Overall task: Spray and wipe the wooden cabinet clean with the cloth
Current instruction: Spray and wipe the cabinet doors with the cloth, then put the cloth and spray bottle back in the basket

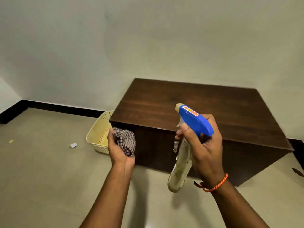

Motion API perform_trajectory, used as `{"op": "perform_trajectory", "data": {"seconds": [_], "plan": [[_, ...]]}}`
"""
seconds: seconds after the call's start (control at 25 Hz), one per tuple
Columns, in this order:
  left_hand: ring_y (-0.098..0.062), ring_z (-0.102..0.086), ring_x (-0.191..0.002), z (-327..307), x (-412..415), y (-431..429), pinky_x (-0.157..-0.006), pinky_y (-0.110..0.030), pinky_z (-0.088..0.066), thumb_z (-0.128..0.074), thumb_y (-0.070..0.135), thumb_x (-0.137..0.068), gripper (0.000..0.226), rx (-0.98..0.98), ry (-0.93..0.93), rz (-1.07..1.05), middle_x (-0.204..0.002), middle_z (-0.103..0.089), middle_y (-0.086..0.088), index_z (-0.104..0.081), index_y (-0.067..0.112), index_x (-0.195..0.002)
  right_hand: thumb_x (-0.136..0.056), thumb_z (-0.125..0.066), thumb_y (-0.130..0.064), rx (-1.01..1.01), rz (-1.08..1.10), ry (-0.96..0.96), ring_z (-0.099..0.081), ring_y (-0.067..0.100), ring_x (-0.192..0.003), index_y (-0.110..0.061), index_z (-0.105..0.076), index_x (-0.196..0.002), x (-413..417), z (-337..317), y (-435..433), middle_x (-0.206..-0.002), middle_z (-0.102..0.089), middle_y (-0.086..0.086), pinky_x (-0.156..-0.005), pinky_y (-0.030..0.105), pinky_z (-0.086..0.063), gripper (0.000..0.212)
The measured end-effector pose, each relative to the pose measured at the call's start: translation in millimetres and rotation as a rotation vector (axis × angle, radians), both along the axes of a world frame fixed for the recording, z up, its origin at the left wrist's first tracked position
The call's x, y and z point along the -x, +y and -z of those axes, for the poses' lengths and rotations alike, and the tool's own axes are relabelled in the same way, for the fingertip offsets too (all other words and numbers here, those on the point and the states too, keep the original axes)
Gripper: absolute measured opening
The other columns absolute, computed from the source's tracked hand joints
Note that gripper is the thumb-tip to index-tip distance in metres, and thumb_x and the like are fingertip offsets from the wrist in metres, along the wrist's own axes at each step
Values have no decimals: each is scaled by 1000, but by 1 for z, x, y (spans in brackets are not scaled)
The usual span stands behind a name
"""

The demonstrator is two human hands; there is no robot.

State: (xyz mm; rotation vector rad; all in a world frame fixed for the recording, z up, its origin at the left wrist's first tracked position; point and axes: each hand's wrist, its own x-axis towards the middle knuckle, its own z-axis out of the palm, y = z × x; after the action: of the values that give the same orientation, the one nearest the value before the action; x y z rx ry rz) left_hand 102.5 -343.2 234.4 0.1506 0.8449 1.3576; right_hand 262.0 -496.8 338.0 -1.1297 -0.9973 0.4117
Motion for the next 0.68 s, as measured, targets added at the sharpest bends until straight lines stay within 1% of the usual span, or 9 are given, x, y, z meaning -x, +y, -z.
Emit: {"op": "perform_trajectory", "data": {"seconds": [0.08, 0.12, 0.2, 0.28, 0.32, 0.4, 0.48, 0.56, 0.68], "plan": [[-28, -62, -123, -27, 18, -2, -100, -42, -54, -72, 32, -77, 71, 90, -57, 44, -131, -61, -13, -56, 11, -143, -90, -68, -25, 52, 8, -32, -64, 39, -81, -11, -60, -104, -3, -46, 10, -94, -59, 18, -72, 55, -56, 21], [-29, -59, -126, -41, 25, -2, -99, -43, -54, -68, 29, -75, 67, 129, -73, 59, -134, -58, -15, -57, 10, -139, -90, -69, -23, 75, 26, -65, -62, 37, -81, -12, -61, -103, -3, -69, 16, -94, -58, 15, -71, 51, -55, 19], [-34, -56, -127, -86, 40, 1, -102, -47, -51, -65, 29, -73, 61, 158, -103, 96, -133, -56, -17, -57, 10, -130, -89, -71, -21, 120, 63, -107, -58, 28, -78, -11, -62, -100, 0, -120, 27, -91, -57, 9, -68, 38, -51, 17], [-39, -56, -129, -142, 56, 1, -111, -54, -44, -67, 40, -82, 61, 176, -163, 201, -133, -60, -20, -57, 7, -132, -89, -72, -20, 161, 80, -128, -57, 20, -78, -8, -63, -99, 3, -175, 38, -90, -57, 7, -69, 26, -47, 18], [-42, -56, -130, -171, 66, -1, -113, -57, -41, -68, 50, -85, 67, 182, -186, 260, -134, -61, -23, -56, 5, -134, -88, -72, -20, 179, 87, -146, -57, 19, -79, -7, -64, -99, 5, -201, 42, -90, -58, 6, -72, 24, -46, 19], [-44, -54, -132, -228, 92, 0, -114, -60, -39, -70, 57, -86, 77, 210, -199, 356, -138, -59, -26, -53, 3, -137, -86, -75, -20, 235, 112, -178, -58, 23, -85, -10, -65, -99, 11, -248, 53, -91, -59, 3, -77, 27, -47, 19], [-43, -56, -130, -272, 107, -2, -108, -58, -46, -71, 42, -90, 63, 235, -177, 423, -140, -57, -25, -54, 1, -135, -84, -78, -19, 276, 132, -213, -60, 24, -89, -11, -67, -100, 19, -285, 59, -93, -61, 2, -80, 26, -48, 22], [-41, -63, -120, -316, 125, -3, -96, -54, -57, -65, 17, -91, 46, 282, -123, 412, -136, -60, -26, -56, -1, -132, -81, -81, -16, 330, 96, -221, -62, 17, -89, -9, -68, -102, 31, -327, 71, -95, -63, 3, -79, 19, -48, 26], [-42, -62, -119, -365, 150, -4, -91, -51, -59, -54, -9, -85, 52, 387, -32, 458, -128, -65, -29, -51, -7, -137, -76, -85, -19, 403, 77, -276, -62, 13, -88, -12, -71, -102, 48, -384, 90, -95, -64, 1, -76, 19, -49, 31]]}}
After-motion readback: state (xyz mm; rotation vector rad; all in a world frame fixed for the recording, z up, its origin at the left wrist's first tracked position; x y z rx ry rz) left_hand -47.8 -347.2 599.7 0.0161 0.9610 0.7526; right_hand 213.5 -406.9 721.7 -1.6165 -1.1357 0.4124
